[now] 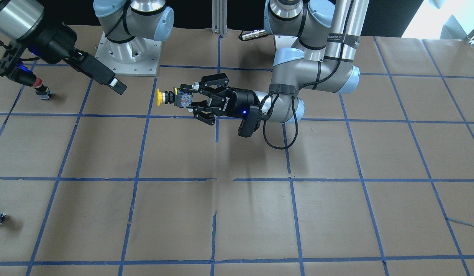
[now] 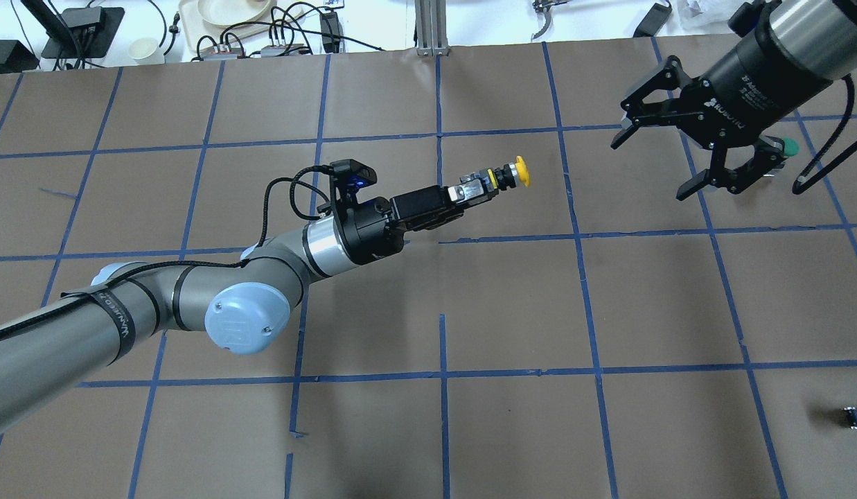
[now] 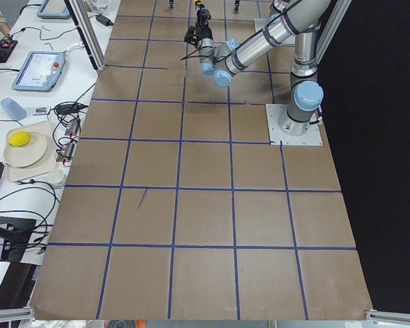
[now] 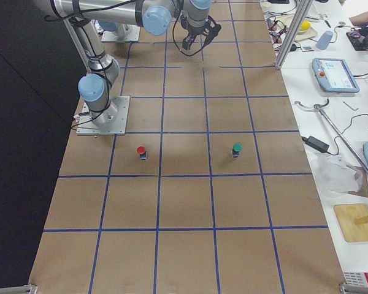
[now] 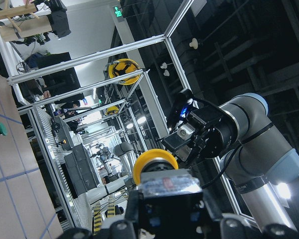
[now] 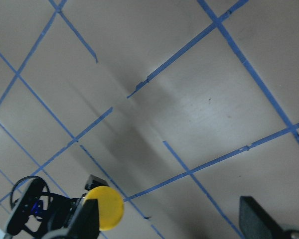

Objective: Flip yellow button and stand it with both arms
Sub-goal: 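Lift the button with the left gripper and carry it toward the right gripper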

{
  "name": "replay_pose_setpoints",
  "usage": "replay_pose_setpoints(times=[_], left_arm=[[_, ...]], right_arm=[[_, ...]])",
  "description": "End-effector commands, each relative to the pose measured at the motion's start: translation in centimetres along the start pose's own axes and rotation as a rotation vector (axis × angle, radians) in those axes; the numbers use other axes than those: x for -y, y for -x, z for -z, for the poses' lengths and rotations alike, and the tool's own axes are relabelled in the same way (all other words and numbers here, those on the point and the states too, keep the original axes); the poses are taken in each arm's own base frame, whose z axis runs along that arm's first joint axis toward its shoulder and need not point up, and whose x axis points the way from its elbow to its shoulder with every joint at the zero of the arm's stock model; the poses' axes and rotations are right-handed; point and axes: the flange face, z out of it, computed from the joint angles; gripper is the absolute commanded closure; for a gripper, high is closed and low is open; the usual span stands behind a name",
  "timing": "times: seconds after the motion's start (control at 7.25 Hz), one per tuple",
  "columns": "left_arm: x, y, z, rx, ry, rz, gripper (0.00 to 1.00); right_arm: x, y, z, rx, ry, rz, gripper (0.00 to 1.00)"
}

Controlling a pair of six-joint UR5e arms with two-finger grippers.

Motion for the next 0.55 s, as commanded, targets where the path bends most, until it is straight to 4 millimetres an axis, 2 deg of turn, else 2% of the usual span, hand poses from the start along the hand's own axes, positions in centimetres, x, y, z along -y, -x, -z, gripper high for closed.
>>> replay_pose_setpoints(times=[0.0, 0.28, 0.41], left_arm=[[0.5, -0.6, -1.5, -0.068, -0.061, -0.002, 0.92], [0.6, -1.3, -3.2, -0.103, -0.055, -0.013, 0.92], [1.5, -2.0, -4.0, -0.129, -0.067, -0.031, 0.92]], right_arm=[[-0.3, 0.6, 0.0, 0.101, 0.075, -0.083, 0.00], [-0.5, 1.1, -0.4, 0.197, 0.141, -0.142, 0.00], [-0.6, 1.3, -0.4, 0.218, 0.157, -0.169, 0.00]])
